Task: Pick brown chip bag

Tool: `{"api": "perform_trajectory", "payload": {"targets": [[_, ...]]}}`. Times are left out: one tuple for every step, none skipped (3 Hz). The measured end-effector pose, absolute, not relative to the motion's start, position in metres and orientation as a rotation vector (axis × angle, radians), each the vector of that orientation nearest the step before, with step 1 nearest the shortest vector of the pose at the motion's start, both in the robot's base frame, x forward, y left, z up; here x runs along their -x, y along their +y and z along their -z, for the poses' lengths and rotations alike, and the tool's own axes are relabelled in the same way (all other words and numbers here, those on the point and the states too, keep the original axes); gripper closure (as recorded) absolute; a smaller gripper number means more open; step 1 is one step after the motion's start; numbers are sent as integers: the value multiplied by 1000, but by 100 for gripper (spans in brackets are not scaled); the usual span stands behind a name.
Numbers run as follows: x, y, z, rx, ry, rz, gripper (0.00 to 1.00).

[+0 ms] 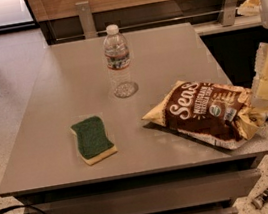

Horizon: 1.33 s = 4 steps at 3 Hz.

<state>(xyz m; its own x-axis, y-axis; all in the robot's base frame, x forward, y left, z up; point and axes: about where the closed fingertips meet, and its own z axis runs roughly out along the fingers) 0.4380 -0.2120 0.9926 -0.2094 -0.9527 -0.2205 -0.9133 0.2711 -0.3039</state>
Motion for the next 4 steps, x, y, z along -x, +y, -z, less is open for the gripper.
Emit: {"api": "perform_trajectory", "payload": {"targets": [[-438, -212, -993, 1696, 2188, 151, 0], [-451, -205, -983, 1693, 2217, 137, 0], [-470, -199, -961, 1672, 2260, 89, 0], [-485, -193, -927, 1634, 2305, 8, 0]]}}
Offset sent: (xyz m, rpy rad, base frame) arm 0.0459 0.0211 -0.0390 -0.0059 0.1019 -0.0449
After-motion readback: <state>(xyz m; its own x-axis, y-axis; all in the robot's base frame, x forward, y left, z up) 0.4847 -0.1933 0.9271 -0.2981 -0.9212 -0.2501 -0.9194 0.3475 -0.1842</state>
